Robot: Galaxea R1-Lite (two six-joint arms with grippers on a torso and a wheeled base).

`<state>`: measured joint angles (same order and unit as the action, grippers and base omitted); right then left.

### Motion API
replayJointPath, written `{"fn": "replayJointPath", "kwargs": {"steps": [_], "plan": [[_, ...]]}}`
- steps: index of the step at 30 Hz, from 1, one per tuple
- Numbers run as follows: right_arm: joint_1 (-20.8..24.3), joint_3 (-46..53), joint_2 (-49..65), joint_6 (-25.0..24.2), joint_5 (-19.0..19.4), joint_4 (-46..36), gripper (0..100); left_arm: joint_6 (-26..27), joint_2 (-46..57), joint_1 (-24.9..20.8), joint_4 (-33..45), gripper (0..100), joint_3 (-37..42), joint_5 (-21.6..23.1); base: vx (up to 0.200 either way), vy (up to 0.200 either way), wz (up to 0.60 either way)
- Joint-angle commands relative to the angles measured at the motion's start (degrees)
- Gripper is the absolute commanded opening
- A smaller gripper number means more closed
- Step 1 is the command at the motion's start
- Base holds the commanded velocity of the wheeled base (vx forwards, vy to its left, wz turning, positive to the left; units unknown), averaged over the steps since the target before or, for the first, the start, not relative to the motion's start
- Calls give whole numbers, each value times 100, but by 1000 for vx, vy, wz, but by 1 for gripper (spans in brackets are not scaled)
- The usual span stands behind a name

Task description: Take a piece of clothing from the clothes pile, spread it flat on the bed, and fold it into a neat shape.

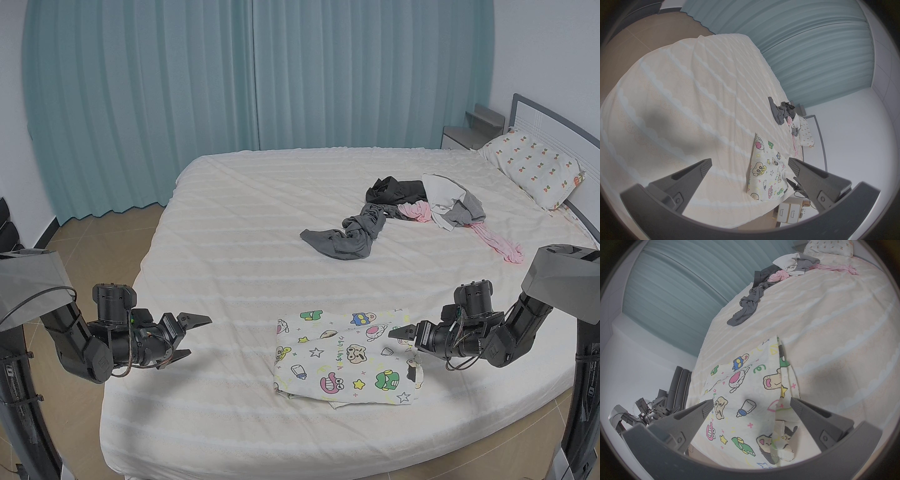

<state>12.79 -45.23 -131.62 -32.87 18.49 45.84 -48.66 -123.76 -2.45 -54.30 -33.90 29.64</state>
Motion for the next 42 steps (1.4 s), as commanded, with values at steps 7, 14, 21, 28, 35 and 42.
{"fn": "replayJointPath", "kwargs": {"steps": [7, 14, 21, 28, 35, 42], "plan": [[233, 31, -171, -1, -4, -13, 100, -3, -8, -1, -2, 100, -2, -10, 0, 0, 0], [303, -311, -681, 52, -285, -5, 100, 6, -8, -1, -2, 100, -2, -10, 0, 0, 0], [277, -636, -821, -27, -302, -5, 0, 6, -8, -10, -2, 100, -2, -10, 0, 0, 0], [251, -584, -760, -194, -302, 4, 0, 6, -8, -1, -2, 100, 6, -10, 0, 0, 0], [75, -232, -329, -203, -294, 13, 0, 6, -8, -1, -2, 100, 6, -10, 0, 0, 0], [-171, 93, 66, -141, -179, 4, 0, 6, -8, -1, -2, 100, 15, -10, 0, 0, 0]]}}
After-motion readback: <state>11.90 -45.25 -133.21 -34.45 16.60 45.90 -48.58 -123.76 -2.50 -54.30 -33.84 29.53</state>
